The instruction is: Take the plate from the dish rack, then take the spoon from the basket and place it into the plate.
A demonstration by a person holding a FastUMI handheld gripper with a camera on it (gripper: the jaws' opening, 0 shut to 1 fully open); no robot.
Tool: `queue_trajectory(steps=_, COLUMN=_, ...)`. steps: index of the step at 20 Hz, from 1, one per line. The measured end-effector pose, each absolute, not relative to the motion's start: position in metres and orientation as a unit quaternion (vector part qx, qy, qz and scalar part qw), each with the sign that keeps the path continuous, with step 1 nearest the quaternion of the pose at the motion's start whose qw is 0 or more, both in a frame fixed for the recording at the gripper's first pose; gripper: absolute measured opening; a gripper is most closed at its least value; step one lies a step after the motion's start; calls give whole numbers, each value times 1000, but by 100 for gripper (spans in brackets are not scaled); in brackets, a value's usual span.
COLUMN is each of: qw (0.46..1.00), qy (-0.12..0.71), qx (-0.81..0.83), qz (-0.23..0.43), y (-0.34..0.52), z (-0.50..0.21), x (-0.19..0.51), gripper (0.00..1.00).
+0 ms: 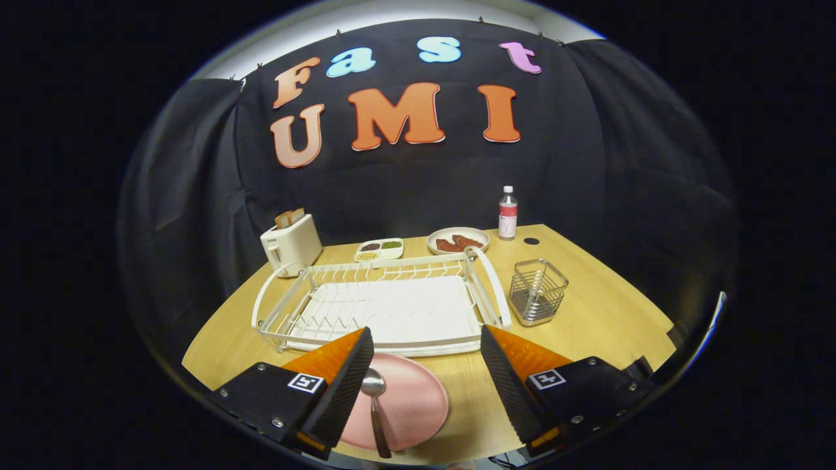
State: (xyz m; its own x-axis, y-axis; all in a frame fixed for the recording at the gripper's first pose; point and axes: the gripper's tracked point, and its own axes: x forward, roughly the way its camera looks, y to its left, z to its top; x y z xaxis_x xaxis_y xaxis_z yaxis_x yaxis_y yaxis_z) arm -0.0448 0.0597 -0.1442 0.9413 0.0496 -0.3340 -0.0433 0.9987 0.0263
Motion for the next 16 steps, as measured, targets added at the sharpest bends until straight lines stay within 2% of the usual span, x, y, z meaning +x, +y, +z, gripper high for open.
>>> queue_trajectory(steps=8, qw=995, qy=100, qx=-15, qz=-1, y=-15, z=-63, x=-22, gripper=98)
queue_trajectory(steps=16, qw=997, qy=75, qx=17, qz=-20, y=-54, z=-46, x=-24, gripper=98)
